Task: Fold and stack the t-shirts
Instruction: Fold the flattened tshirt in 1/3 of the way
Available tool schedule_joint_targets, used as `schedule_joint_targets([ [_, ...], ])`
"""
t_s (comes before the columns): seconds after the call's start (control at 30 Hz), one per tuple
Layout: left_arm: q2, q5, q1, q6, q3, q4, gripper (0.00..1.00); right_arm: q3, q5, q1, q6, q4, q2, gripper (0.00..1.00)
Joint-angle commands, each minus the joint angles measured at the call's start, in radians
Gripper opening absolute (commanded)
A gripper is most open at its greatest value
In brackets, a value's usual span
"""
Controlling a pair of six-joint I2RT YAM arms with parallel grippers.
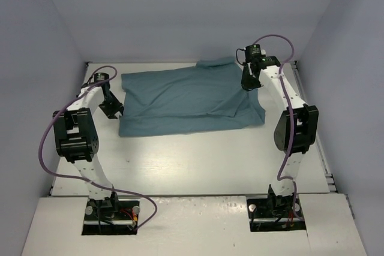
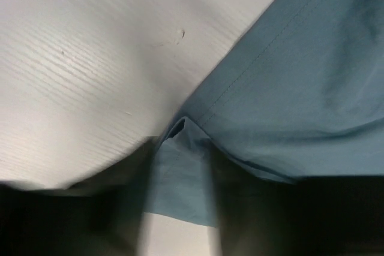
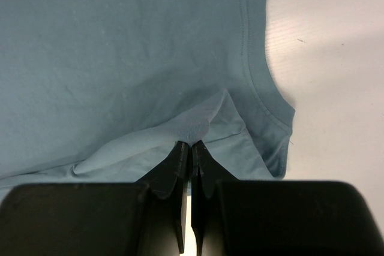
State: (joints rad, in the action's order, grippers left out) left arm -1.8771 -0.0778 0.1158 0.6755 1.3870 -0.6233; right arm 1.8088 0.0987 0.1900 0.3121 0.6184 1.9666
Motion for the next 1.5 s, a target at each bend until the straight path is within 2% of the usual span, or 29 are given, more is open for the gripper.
schedule_joint_targets([
  [0.0, 0.066, 0.022, -0.002, -0.039, 0.107, 0.019, 0.56, 0.032, -0.035, -0.013, -0.019, -0.054, 0.038, 0.0],
  [0.07, 0.114, 0.022, -0.013, -0.043, 0.122, 0.019, 0.65, 0.045, -0.047, -0.014, -0.019, -0.059, 0.061, 0.0],
  [0.1, 0.134, 0.024, -0.023, -0.046, 0.125, 0.019, 0.66, 0.05, -0.051, -0.014, -0.017, -0.062, 0.07, 0.0],
  [0.27, 0.227, 0.038, -0.187, -0.083, 0.131, 0.022, 0.67, 0.077, -0.091, -0.026, -0.008, -0.074, 0.123, 0.0],
  [0.37, 0.232, 0.026, -0.245, -0.06, 0.088, 0.025, 0.67, 0.102, -0.091, -0.038, -0.006, -0.081, 0.174, 0.0],
  [0.47, 0.215, 0.042, -0.253, -0.059, 0.032, 0.022, 0.67, 0.114, -0.091, -0.063, -0.009, -0.087, 0.202, 0.03],
  [0.63, 0.191, 0.068, -0.252, -0.07, -0.005, 0.023, 0.67, 0.13, -0.079, -0.103, -0.044, -0.089, 0.186, 0.28],
  [0.73, 0.172, 0.068, -0.252, -0.076, -0.015, 0.025, 0.67, 0.096, -0.066, -0.106, -0.07, -0.091, 0.11, 0.43],
  [0.83, 0.154, 0.071, -0.252, -0.084, -0.033, 0.025, 0.67, 0.017, -0.062, -0.104, -0.075, -0.109, 0.026, 0.43],
  [0.93, 0.139, 0.101, -0.252, -0.101, -0.051, 0.031, 0.67, -0.145, -0.026, -0.108, -0.07, -0.163, -0.046, 0.43],
  [1.1, 0.118, 0.101, -0.249, -0.106, -0.072, 0.038, 0.67, -0.343, -0.083, -0.112, -0.013, -0.248, -0.122, 0.41],
  [1.3, 0.071, 0.085, -0.225, -0.101, -0.102, 0.051, 0.67, -0.546, -0.091, -0.12, 0.042, -0.382, -0.128, 0.37],
  [1.47, 0.058, 0.064, -0.179, -0.086, -0.152, 0.051, 0.66, -0.638, -0.084, -0.149, 0.069, -0.435, -0.114, 0.33],
])
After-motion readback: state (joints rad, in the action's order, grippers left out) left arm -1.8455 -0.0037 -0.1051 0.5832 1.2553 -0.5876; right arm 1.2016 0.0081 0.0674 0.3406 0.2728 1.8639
